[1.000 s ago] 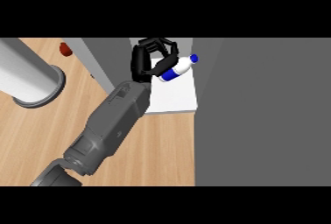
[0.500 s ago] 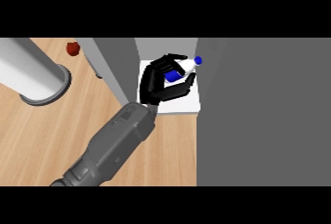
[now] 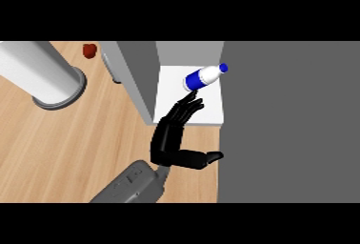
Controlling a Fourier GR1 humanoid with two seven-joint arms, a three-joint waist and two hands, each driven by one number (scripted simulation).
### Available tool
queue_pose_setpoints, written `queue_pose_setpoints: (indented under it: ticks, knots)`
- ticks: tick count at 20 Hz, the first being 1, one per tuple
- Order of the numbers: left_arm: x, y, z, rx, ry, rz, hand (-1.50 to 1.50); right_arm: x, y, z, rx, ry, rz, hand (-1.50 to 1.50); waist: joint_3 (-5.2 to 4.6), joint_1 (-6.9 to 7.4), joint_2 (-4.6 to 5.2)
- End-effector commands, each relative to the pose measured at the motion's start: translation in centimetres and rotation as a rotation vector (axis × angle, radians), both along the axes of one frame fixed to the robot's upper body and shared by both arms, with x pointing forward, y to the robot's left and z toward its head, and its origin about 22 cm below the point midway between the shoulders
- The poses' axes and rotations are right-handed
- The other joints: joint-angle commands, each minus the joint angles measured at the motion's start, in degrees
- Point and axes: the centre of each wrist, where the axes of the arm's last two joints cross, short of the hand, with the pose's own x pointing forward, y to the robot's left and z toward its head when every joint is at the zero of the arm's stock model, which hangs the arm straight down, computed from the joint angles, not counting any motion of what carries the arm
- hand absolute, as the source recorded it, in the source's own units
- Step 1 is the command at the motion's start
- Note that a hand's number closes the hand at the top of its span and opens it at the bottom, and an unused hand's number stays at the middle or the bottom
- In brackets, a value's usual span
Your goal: Pick up the bottled water, place it into the cabinet and close the cabinet
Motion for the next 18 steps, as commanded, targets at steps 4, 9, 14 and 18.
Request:
queue_pose_setpoints:
  ticks: [4, 9, 14, 18]
  knots:
    - [-6.6, 5.4, -1.0, 0.006, 0.023, 0.101, -1.5, 0.0, 0.5, 4.2, -0.082, -0.079, -0.021, -1.5, -0.01, 0.92, 0.24]
    - [-10.6, 9.5, -2.1, -0.026, 0.026, 0.096, -1.5, 0.5, 0.4, 3.6, -0.184, -0.045, 0.247, 1.5, -0.12, 1.82, 0.19]
    - [-12.9, 13.7, -2.6, 0.01, -0.006, 0.071, -1.5, 1.6, 0.3, 4.8, -0.318, -0.115, 0.454, 1.5, -0.39, 2.63, -0.08]
    - [-14.5, 17.4, -1.4, 0.021, -0.032, 0.084, -1.5, 2.2, 0.9, 5.2, -0.319, -0.165, 0.482, 1.5, -0.36, 3.36, 0.02]
